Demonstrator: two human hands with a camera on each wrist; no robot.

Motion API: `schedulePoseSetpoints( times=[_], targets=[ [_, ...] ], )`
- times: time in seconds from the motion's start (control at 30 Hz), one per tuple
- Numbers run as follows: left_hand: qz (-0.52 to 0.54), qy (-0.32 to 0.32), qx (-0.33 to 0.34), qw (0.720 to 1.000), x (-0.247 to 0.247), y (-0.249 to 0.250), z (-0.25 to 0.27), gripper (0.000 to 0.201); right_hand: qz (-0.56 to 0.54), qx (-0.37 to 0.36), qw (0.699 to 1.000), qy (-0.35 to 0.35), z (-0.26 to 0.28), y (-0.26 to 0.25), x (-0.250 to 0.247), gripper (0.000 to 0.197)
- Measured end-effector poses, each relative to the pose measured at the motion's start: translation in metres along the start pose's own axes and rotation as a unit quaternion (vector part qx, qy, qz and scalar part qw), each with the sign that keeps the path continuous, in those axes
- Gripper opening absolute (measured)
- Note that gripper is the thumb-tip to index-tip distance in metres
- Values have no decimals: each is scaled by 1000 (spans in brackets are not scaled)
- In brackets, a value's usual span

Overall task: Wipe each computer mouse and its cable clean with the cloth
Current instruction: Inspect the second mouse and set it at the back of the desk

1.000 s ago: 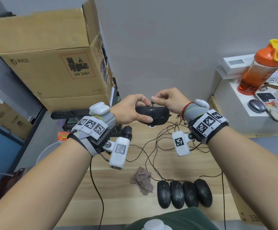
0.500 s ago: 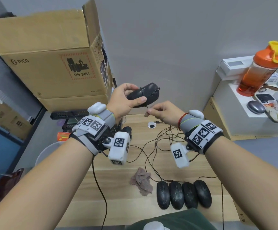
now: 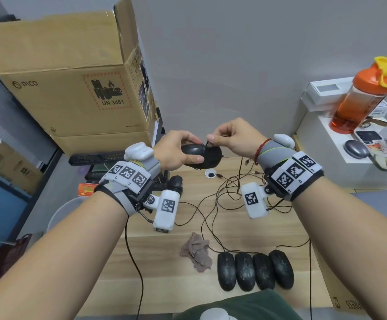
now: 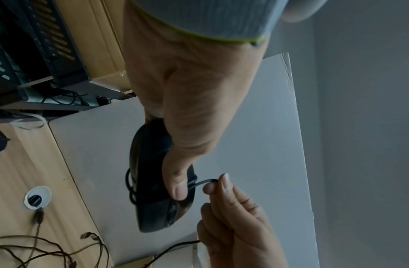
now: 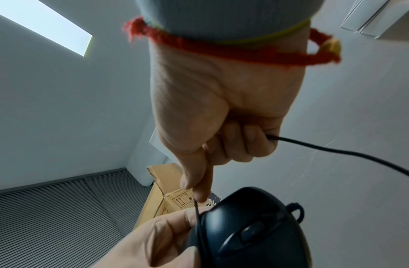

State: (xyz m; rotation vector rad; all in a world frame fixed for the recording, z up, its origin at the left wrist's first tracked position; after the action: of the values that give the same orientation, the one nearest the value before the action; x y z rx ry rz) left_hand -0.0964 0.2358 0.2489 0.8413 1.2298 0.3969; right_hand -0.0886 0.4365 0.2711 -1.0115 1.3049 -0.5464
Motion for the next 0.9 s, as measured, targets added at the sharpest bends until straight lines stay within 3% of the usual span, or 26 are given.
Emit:
schedulePoseSetpoints(
  times=[0.2, 0.4, 0.5, 0.6, 0.73, 0.9],
  targets=[
    [51, -61, 42, 996, 0, 15, 5, 42, -38, 17, 998, 41, -6, 10, -7, 21],
    [196, -69, 57, 976, -4, 23, 8, 39, -102, 60, 993, 30, -2, 25, -9, 20],
    [250, -39, 75, 964, -6, 29, 6, 40, -88, 86, 992, 24, 3, 31, -5, 27],
    [284, 34, 66, 956, -7, 32, 2, 41, -101, 81, 992, 0, 7, 37, 9, 23],
    [210, 147, 44, 965, -11, 27, -4, 40, -70, 60, 995, -37, 11, 29, 27, 27],
    [6, 166, 29, 986, -15, 14, -8, 45, 4, 17, 999, -39, 14, 0, 16, 27]
  ],
)
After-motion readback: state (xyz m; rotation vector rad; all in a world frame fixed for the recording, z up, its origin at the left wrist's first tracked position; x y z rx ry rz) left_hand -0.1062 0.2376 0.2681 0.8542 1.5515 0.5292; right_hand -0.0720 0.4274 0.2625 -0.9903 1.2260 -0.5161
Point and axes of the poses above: each hand's wrist, its own z-axis away from the middle knuckle, its own x-axis out of the palm, y = z × x, the point moved 2 cm from there along -z, towards the middle knuckle, and after that the axes turned 4 degrees about -z, right-handed, at the moved point
